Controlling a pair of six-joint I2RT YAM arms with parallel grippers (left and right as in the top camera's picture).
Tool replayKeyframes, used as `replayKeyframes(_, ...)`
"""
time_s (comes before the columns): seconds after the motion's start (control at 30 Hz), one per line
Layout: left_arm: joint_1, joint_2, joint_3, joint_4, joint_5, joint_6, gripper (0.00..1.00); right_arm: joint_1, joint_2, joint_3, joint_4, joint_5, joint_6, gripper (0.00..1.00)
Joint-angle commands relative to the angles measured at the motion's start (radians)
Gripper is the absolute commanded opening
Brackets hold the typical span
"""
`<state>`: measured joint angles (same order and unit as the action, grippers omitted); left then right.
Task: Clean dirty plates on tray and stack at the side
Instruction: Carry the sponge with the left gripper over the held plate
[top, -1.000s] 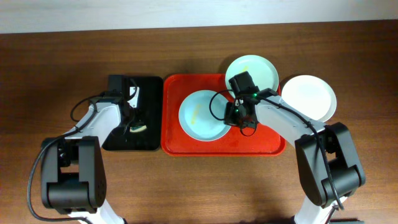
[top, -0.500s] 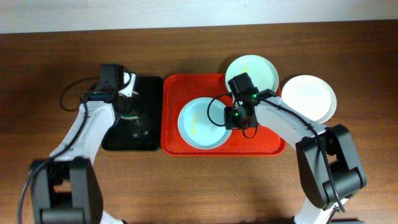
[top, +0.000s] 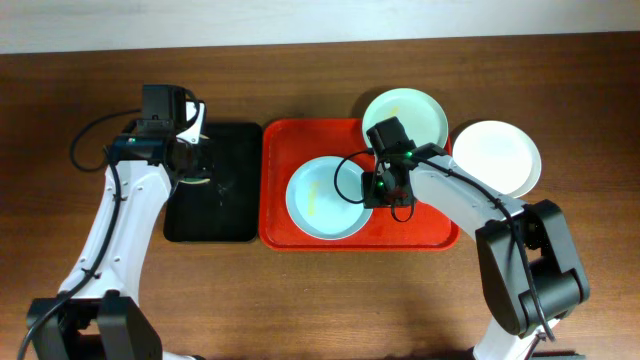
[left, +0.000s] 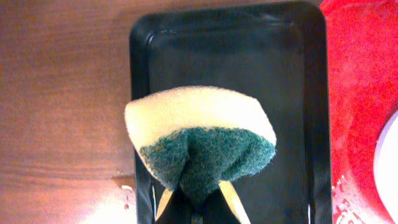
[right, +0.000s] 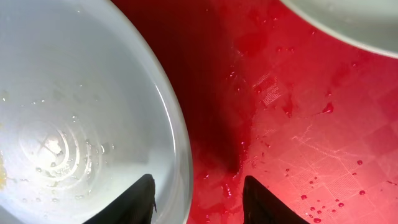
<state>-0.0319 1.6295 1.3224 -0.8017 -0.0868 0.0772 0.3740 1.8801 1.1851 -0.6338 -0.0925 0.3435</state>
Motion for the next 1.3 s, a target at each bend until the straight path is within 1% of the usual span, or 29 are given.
replayKeyframes(0.0, -0.005, -0.022, 0.018, -0.004, -0.007, -0.043, 0.00, 0.005, -0.028, -0.010, 0.006, 0.025, 0.001, 0.37)
replayKeyframes(0.03, -0.005, -0.022, 0.018, -0.004, -0.006, -0.043, 0.00, 0.005, -0.028, -0.010, 0.007, 0.025, 0.001, 0.30)
replayKeyframes(0.1, -0.005, -0.022, 0.018, -0.005, -0.002, -0.043, 0.00, 0.005, -0.028, -0.011, 0.006, 0.025, 0.001, 0.08)
replayKeyframes(0.13, -0.005, -0.022, 0.018, -0.004, 0.004, -0.043, 0.00, 0.005, -0.028, -0.010, 0.006, 0.024, 0.001, 0.04)
replayKeyframes(0.3, -0.005, -0.022, 0.018, -0.003, 0.019, -0.043, 0.00, 0.005, -0.028, -0.011, 0.006, 0.016, 0.005, 0.05)
replayKeyframes(0.37, -0.005, -0.022, 0.018, -0.003, 0.019, -0.042, 0.00, 0.005, -0.028, -0.011, 0.006, 0.014, 0.005, 0.21)
replayKeyframes(0.43, -0.005, -0.022, 0.018, -0.002, 0.019, -0.038, 0.00, 0.005, -0.028, -0.011, 0.006, 0.014, 0.005, 0.22)
replayKeyframes(0.47, -0.005, -0.021, 0.018, 0.000, 0.019, -0.031, 0.00, 0.005, -0.028, -0.011, 0.007, 0.012, 0.005, 0.21)
replayKeyframes(0.57, -0.005, -0.021, 0.018, 0.005, 0.018, -0.015, 0.00, 0.006, -0.028, -0.011, 0.011, -0.017, 0.005, 0.08)
replayKeyframes(0.63, -0.005, -0.021, 0.018, 0.005, 0.019, -0.016, 0.00, 0.005, -0.028, -0.011, 0.011, -0.032, 0.005, 0.04)
replayKeyframes(0.8, -0.006, -0.021, 0.018, 0.005, 0.019, -0.016, 0.00, 0.006, -0.028, -0.011, 0.011, -0.036, 0.005, 0.04)
replayKeyframes(0.9, -0.006, -0.021, 0.018, 0.005, 0.019, -0.016, 0.00, 0.006, -0.028, -0.011, 0.014, -0.082, 0.005, 0.04)
replayKeyframes(0.97, -0.006, -0.021, 0.018, 0.007, 0.019, -0.016, 0.00, 0.006, -0.028, -0.011, 0.013, -0.088, 0.036, 0.04)
replayKeyframes(1.07, -0.006, -0.021, 0.018, 0.008, 0.019, -0.016, 0.00, 0.006, -0.028, -0.011, 0.014, -0.089, 0.039, 0.04)
replayKeyframes(1.1, -0.006, -0.021, 0.018, 0.010, 0.025, -0.016, 0.00, 0.006, -0.028, -0.011, 0.014, -0.089, 0.039, 0.04)
replayKeyframes(1.2, -0.017, -0.021, 0.018, 0.029, 0.095, -0.016, 0.00, 0.007, -0.026, -0.011, 0.014, -0.088, 0.113, 0.04)
replayKeyframes(1.27, -0.044, -0.021, 0.018, 0.042, 0.101, -0.017, 0.00, 0.012, -0.026, -0.011, 0.018, -0.084, 0.122, 0.04)
